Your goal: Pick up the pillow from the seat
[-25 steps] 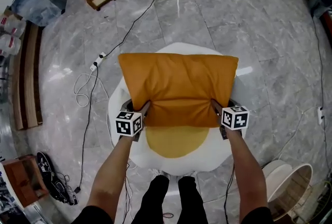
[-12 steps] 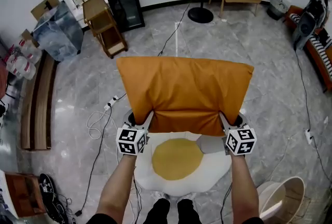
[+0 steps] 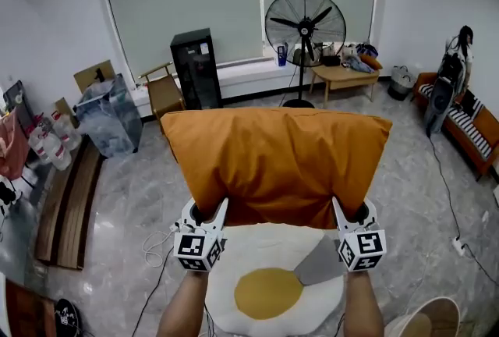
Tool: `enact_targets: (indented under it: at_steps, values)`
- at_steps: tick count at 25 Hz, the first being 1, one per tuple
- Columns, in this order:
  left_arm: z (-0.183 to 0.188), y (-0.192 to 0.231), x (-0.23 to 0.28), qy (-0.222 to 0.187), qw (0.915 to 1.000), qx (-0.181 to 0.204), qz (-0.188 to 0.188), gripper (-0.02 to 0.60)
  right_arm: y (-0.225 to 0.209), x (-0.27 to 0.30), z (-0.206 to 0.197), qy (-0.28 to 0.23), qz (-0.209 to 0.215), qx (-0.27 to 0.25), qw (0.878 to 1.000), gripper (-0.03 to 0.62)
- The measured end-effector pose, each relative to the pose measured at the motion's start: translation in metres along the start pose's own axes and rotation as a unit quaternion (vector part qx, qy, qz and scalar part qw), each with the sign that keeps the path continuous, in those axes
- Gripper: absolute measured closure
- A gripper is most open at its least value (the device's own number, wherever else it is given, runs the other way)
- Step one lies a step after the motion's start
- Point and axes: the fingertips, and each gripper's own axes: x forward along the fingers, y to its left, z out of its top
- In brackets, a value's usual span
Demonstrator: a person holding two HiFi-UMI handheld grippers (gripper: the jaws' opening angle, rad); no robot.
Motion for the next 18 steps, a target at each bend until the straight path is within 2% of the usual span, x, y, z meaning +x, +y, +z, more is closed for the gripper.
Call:
enact_targets:
  at_steps: [4, 7, 11, 18]
  values:
    - [0.042, -0.004, -0.033, -0.043, 0.999, 0.0, 0.009, 0.354, 0.019, -0.032, 0.045, -0.04, -0.009, -0.014, 0.999, 0.399]
    - [0.06, -0.015, -0.052, -0.069, 0.9976, -0.002, 0.003, 0.354, 0.021, -0.054, 0.06, -0.055, -0.023, -0.005, 0.998, 0.399]
    - [0.073, -0.028, -0.075, -0.082, 0.9966, 0.002, -0.006, 0.356, 0.027, -0.077, 0.066, -0.068, -0.039, 0.011, 0.997, 0.401]
    - [0.083, -0.03, -0.104, -0.094, 0.9955, -0.007, -0.001, 0.36, 0.046, -0.101, 0.081, -0.079, -0.036, -0.006, 0.996, 0.404]
